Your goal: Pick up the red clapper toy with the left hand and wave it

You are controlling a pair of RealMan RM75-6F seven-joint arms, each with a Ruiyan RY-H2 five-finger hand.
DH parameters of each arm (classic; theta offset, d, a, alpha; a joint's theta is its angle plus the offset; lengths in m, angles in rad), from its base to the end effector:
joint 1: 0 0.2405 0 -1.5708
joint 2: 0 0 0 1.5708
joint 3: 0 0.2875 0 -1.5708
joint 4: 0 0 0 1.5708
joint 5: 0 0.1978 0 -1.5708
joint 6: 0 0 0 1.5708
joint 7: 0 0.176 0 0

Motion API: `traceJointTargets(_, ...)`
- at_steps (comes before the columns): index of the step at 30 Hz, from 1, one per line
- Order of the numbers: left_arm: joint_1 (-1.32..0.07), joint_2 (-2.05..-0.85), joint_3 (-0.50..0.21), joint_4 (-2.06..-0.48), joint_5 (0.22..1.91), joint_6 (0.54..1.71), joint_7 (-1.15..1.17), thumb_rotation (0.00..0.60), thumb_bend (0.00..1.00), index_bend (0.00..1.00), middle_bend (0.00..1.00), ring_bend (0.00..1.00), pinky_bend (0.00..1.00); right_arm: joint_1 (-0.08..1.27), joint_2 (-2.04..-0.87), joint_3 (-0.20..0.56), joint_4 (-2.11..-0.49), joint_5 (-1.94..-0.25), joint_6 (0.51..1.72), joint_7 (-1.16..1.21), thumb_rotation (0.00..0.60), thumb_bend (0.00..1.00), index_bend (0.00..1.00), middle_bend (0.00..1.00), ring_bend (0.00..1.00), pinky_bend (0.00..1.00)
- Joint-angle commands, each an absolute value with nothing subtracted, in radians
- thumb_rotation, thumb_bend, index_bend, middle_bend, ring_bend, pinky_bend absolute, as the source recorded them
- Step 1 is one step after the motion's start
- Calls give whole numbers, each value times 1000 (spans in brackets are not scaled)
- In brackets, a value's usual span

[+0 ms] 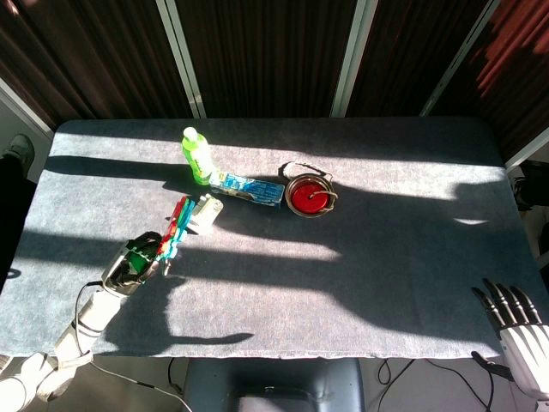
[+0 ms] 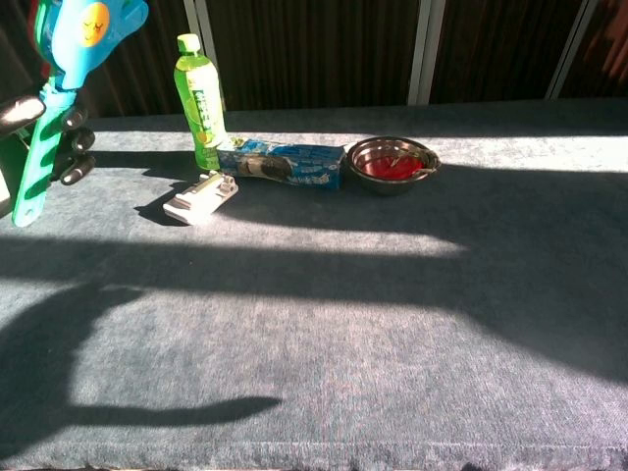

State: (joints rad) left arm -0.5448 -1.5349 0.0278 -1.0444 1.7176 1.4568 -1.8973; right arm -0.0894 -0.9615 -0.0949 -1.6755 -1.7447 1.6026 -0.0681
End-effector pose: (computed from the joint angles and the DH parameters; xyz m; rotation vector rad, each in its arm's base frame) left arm -0.2400 0.3410 0.0482 0.9297 2.0698 1.8191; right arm -0.3235 -0.1263 0.2093 1.5528 -0.8397 0.7688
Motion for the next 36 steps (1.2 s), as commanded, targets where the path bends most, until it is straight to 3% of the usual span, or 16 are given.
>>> traceJointTargets(1,-572,-1598,80,-1000,1741,1229,-623,600,574,847,821,523,654,-90,-961,-95,-1676,-1746,1603,-67,600,144,0,0,0,0)
traceJointTargets(11,-591,-1604,13,-1073,1642,1204,-779,600,572,847,824,525,659,-89,-959,-96,-1675,-1748,1603,-63,600,144,0,0,0,0)
traceJointTargets(16,-567,-1681,-49,-1036,1575,1252,-707,600,575,846,825,526,659,-91,-957,-94,-1676,-1746,1608,-60,600,144,0,0,0,0)
traceJointTargets(20,-572,-1722,-59,-1024,1556,1237,-672,600,572,847,824,525,655,-89,-957,-95,-1674,-1747,1606,-59,600,144,0,0,0,0)
traceJointTargets(23,-583,-1744,-55,-1015,1545,1197,-642,600,569,845,813,509,591,-89,-955,-95,-1674,-1748,1605,-56,600,144,0,0,0,0)
traceJointTargets(24,-586,-1749,-51,-1011,1541,1180,-634,600,570,830,790,486,517,-89,-955,-95,-1674,-1748,1607,-55,600,144,0,0,0,0)
traceJointTargets(26,-598,-1753,-36,-1000,1534,1126,-609,600,560,731,680,388,326,-90,-953,-95,-1674,-1749,1610,-52,600,144,0,0,0,0)
traceJointTargets(28,-604,-1759,-30,-986,1527,1093,-575,600,507,501,467,216,128,-91,-952,-96,-1674,-1750,1612,-50,600,144,0,0,0,0)
traceJointTargets(31,-598,-1789,-41,-949,1512,1101,-527,600,458,294,313,100,21,-91,-951,-96,-1672,-1753,1614,-46,600,144,0,0,0,0)
traceJointTargets(33,-591,-1810,-51,-923,1510,1131,-498,600,438,173,202,22,0,-91,-951,-95,-1672,-1752,1614,-45,600,144,0,0,0,0)
traceJointTargets(36,-579,-1831,-64,-895,1516,1191,-448,600,437,83,62,0,0,-91,-951,-95,-1672,-1751,1614,-45,600,145,0,0,0,0)
